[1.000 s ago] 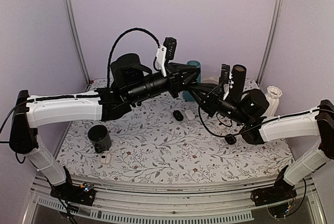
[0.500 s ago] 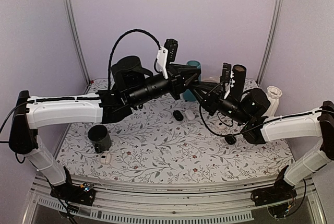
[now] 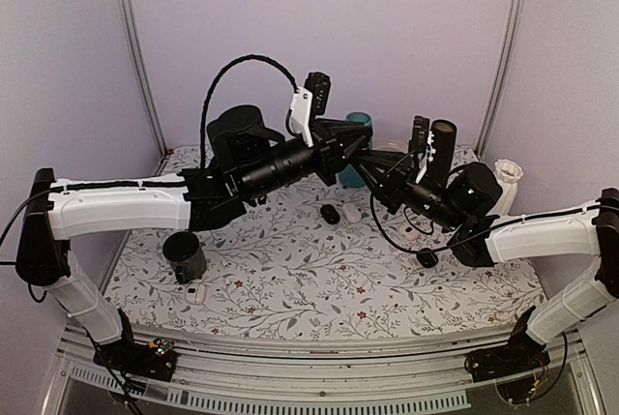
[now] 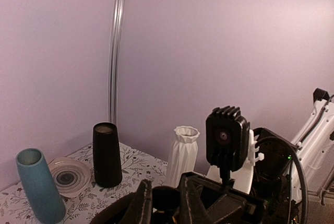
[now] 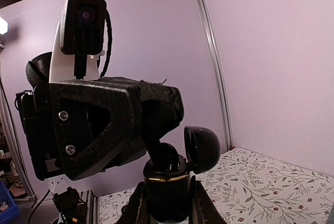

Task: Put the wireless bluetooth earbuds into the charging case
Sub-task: Insert the right earbud into the right side groove of the charging case.

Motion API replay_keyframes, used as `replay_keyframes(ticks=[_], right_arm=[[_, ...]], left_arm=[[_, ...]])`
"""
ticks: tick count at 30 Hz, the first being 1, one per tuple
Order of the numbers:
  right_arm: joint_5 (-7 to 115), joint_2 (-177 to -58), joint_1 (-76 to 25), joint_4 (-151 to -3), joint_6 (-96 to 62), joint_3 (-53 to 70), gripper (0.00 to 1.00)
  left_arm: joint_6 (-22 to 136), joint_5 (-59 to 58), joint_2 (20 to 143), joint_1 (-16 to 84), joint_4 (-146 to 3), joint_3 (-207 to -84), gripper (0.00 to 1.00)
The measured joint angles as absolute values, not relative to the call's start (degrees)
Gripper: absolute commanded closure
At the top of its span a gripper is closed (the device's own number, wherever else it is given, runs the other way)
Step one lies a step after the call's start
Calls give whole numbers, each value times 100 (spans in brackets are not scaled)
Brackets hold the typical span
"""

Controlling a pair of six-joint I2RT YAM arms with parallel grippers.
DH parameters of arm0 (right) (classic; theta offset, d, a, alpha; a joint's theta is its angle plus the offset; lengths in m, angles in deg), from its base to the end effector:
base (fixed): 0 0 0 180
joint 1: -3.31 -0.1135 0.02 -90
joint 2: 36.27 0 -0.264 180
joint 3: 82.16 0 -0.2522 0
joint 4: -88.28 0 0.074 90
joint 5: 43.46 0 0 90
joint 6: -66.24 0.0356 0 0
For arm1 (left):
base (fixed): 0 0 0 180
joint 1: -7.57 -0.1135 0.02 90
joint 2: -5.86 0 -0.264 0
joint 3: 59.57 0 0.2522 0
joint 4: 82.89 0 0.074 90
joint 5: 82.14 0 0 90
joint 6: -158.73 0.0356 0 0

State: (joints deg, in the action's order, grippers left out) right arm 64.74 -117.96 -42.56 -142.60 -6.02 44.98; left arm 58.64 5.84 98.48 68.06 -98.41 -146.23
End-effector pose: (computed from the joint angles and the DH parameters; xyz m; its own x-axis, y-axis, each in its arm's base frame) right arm 0.2028 0.2250 0.2936 -0.0202 0.3949 -0.9185 -0.9211 0.3500 0.1707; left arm 0.1915 -0.3409 0.3692 -0.0748 -0.2232 -0.9719 0.8875 0.4296 -0.1670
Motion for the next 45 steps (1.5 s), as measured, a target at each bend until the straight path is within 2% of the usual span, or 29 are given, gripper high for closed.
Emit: replay_keyframes(ticks=[13,33,45], right_arm=[[6330,-11708,-4258,-14170,-860,4498,97],[6227,-11678,-4267,-14074,-995,4498,97],[6229,-11678,-4267,-13853,-1076,4411,97]], left_arm=[[5956,888,9889,6924,-9708,-14763,95],[6059,1156,9966,6994,-9528,-14916,86],[6065,1281,9964,6998,-9712,-14794,85]])
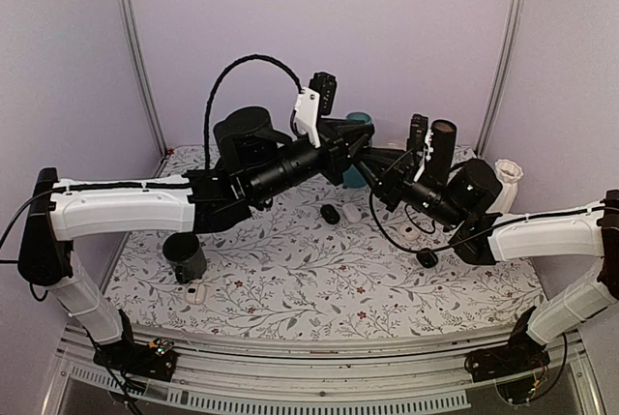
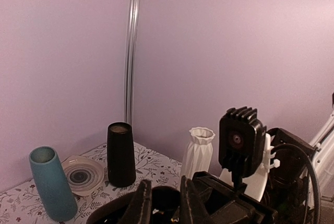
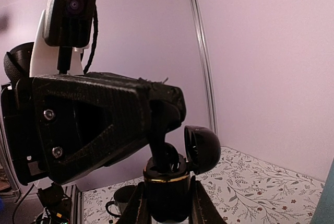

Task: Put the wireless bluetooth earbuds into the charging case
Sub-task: Insert the right earbud into the right side groove of the charging case.

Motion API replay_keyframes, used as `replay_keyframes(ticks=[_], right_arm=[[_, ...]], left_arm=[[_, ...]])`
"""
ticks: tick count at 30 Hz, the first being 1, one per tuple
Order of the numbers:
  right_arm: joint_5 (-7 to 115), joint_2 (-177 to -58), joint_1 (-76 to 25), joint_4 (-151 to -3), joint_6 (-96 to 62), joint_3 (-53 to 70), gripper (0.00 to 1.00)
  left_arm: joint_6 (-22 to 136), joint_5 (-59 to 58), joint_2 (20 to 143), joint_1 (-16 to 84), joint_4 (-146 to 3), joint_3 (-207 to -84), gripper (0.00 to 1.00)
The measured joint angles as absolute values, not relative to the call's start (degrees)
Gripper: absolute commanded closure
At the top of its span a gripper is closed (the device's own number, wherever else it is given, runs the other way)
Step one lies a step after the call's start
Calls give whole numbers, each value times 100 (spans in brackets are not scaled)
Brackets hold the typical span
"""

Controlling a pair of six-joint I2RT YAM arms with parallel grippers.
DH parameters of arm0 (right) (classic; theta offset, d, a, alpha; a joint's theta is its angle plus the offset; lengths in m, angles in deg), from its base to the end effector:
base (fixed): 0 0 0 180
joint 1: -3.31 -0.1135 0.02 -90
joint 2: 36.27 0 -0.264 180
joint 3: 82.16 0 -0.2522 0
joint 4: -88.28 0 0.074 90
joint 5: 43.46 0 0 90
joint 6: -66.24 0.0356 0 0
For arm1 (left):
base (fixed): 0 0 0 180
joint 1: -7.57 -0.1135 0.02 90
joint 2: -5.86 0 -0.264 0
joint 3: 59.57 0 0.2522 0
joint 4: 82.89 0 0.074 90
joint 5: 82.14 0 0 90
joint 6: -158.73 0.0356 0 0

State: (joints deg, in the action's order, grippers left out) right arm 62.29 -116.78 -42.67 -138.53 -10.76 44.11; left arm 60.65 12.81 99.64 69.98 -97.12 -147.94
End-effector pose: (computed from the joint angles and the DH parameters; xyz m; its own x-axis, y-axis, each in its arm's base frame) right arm 0.2038 0.2248 0.2973 0.0364 0.3492 -0.9363 -0.9006 0.4176 0.1208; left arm 0.1864 -0.3501 0.3699 -0.0482 -0.2100 -0.9765 0.8451 0.5126 -0.1520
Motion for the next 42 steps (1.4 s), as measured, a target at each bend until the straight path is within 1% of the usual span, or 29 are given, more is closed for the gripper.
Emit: replay_keyframes(ticks=[11,20,28,32,42], right_arm=[[6212,-11678,-4271,-13711,-1118,4385,97],[6203,-11678,-4276,-13613,-1124,4311,97],[6205,-11678,-4278,-13606,-1175,4311,97],[6205,-11678,-4278,-13598,-1183,4311,97],[6205,-11678,-4278,-13530,-1229,4306,97]], left_arm=[[6129,1478,9935,7029,-9854,-14654,88],[6214,1648,9909,7062,-9882,-14632,89],[6275,1744,9909,7097,-9882,-14632,86],[6280,1768,9909,7108,-9880,-14632,80],[6280,1806,9909,7116,-9891,-14593,80]])
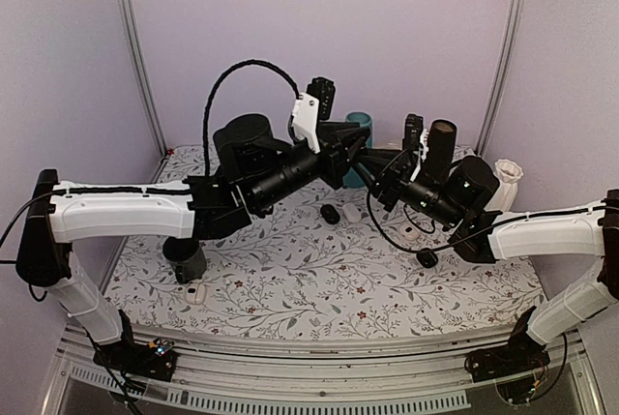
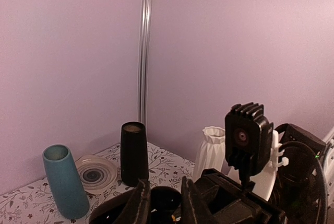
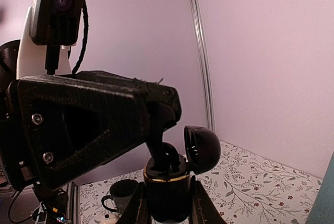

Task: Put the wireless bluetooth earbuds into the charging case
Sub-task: Insert the right earbud into the right side groove of the charging case.

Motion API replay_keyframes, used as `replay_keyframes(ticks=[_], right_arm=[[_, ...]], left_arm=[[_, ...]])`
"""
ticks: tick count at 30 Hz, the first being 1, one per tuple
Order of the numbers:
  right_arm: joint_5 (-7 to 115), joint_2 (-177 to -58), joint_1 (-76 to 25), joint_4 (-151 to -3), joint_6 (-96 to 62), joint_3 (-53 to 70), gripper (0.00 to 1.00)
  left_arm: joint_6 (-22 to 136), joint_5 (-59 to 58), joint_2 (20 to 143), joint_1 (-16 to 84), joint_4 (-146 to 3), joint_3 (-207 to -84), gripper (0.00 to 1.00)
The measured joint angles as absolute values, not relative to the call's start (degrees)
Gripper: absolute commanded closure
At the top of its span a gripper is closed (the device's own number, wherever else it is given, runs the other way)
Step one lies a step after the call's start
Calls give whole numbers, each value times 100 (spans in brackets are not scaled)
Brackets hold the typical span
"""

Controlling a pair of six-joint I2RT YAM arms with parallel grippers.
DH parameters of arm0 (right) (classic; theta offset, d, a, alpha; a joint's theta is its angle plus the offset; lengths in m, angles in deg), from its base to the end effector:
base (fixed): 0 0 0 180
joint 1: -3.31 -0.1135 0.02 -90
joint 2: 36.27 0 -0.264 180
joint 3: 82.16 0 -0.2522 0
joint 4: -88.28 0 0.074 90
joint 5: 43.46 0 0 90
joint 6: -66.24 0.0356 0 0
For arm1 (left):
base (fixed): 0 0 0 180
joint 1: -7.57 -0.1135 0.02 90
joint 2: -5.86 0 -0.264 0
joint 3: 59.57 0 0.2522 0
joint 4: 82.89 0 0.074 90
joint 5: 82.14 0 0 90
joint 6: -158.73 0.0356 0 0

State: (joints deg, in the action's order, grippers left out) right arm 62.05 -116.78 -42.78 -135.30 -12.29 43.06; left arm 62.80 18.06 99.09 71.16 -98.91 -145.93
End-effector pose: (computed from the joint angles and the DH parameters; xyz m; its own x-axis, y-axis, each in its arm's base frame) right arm 0.2059 0.2276 0.2976 0.0352 0.3128 -0.9492 -0.8956 0.4313 0.1090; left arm 0.1804 -0.3491 0.3643 -0.0127 -0.2031 -0.9791 0.8067 0.5765 -0.1300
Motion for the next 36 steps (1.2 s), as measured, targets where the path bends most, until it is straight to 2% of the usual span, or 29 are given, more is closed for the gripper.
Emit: replay_keyframes(ticks=[18,36], right_arm=[[6163,-11647,-4276,-13445,-1299,4206,97],[6148,-11647,-4276,-13388,-1356,4206,97]], left_arm=[[6297,1910,9909,7138,-9933,-14479,75],[6295,1945,9909,7145,-9974,-14433,75]])
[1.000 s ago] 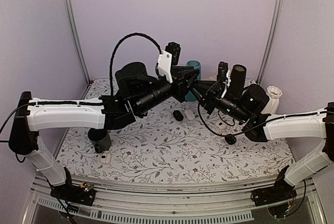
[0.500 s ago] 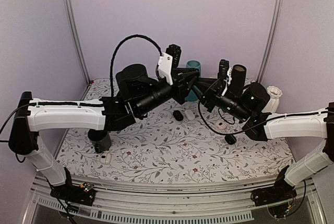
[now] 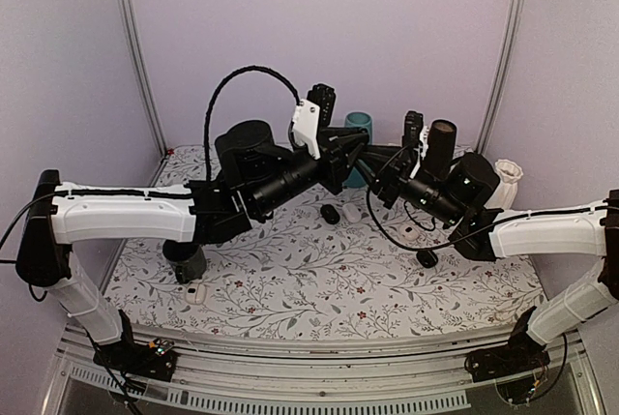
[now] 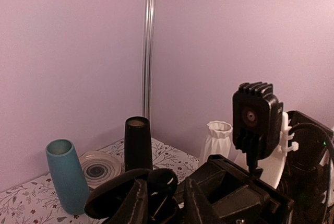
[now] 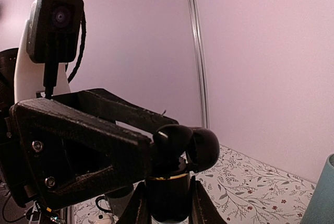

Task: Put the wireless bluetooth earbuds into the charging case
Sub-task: Insert the right earbud into the right side groove of the charging case.

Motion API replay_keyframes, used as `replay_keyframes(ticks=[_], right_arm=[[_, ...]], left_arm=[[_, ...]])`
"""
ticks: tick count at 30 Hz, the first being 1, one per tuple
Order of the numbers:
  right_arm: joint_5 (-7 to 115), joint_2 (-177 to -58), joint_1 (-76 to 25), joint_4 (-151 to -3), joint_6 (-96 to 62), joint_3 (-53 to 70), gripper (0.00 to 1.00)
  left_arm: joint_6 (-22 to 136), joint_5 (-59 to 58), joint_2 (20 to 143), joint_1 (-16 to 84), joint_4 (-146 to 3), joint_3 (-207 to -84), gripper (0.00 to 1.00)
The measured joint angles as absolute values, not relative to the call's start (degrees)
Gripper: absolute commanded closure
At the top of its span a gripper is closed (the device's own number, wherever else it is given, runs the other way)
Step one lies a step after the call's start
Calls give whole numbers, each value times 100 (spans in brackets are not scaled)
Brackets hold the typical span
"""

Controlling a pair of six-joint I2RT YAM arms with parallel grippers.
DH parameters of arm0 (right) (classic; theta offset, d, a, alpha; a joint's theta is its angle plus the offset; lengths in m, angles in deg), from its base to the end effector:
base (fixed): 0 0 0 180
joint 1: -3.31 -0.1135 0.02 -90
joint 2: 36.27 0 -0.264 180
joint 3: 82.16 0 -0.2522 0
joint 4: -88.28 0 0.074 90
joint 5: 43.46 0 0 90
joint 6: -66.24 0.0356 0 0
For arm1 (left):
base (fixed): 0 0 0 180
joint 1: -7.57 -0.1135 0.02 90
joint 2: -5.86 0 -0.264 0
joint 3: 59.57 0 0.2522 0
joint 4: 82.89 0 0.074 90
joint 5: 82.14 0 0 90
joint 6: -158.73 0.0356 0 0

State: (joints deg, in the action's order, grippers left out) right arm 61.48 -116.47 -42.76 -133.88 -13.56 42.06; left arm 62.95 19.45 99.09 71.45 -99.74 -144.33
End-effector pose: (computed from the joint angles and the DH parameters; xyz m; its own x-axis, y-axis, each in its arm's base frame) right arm 0.2070 0.2281 0.3024 0.0547 0.3034 -0.9513 -0.8899 0.4468 0.0914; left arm 0.1790 -0.3488 0.3558 -0.0159 -0.1916 -0.9813 0.7945 0.5935 -0.1288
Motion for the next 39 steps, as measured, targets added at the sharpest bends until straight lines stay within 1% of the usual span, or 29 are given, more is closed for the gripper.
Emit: replay_keyframes(ticks=[5,12,24,29,39], right_arm=[[6122,-11647,-4276,-13244,-1465,4201,97],[6107,-11645,-4276,-13154,-1561,4192,97],[6054,-11645,-4278,-13049,-1575,4116,97],[6048,-11645,-4278,-13001,-1586,4116,97],[5989,-11623,-4278,-12914,-1645,4116,97]], left_arm=[[6295,2048,9909,7145,-9968,-14365,77],[6293,2090,9907,7145,-9970,-14320,75],[6293,2155,9811,7147,-9974,-14215,76],[6293,2199,9811,7147,-9974,-14193,81],[6295,2230,9808,7147,-9970,-14173,88]])
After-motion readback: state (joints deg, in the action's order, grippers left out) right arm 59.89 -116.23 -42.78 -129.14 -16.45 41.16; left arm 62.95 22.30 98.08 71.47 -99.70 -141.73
